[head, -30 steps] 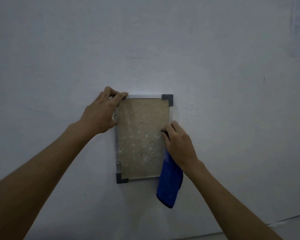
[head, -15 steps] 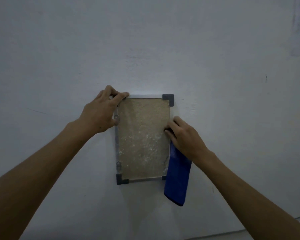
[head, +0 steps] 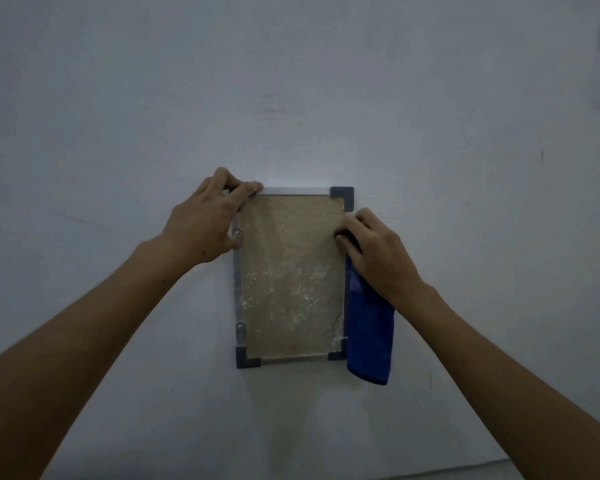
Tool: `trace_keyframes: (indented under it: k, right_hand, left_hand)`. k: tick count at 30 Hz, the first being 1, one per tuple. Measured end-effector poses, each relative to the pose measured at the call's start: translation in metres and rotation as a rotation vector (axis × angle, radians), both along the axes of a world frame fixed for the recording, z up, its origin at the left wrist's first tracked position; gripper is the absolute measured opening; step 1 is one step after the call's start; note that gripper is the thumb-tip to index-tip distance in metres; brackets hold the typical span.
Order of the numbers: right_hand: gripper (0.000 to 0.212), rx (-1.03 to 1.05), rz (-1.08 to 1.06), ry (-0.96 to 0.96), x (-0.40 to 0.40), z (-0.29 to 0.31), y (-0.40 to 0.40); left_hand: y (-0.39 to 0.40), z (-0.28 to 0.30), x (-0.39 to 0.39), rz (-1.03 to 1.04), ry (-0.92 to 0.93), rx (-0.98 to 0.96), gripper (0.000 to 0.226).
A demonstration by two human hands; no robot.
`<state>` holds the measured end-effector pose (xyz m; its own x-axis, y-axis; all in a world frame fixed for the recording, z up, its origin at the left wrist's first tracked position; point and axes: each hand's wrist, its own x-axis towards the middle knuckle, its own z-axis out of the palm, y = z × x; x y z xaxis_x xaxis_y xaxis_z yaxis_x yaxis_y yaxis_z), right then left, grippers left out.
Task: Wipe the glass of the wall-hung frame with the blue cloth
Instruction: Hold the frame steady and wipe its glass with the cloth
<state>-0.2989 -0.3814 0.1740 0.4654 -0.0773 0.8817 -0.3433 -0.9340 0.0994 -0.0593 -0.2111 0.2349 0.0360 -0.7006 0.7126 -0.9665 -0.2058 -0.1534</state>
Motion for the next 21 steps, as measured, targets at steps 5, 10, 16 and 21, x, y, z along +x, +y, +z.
trace_keyframes:
  k: [5,10,16,21]
  right_hand:
    - [0.013,-0.071,0.001,0.163,-0.006,-0.029,0.003]
    - [0.014,-0.070,0.020,0.102,-0.008,0.000,-0.005]
    - [0.022,-0.052,0.010,0.066,-0.002,-0.010,-0.002]
    - [0.016,-0.059,0.034,0.272,-0.012,-0.032,0.002]
  left_hand:
    - [-0.001,-0.002,-0.001,0.013,-0.011,-0.001,0.090]
    - [0.000,0.000,0.001,0.024,-0.039,-0.001,0.089]
    - [-0.002,-0.001,0.002,0.019,-0.024,0.001,0.089]
    - [-0.003,-0.001,0.001,0.025,-0.009,-0.003,0.088]
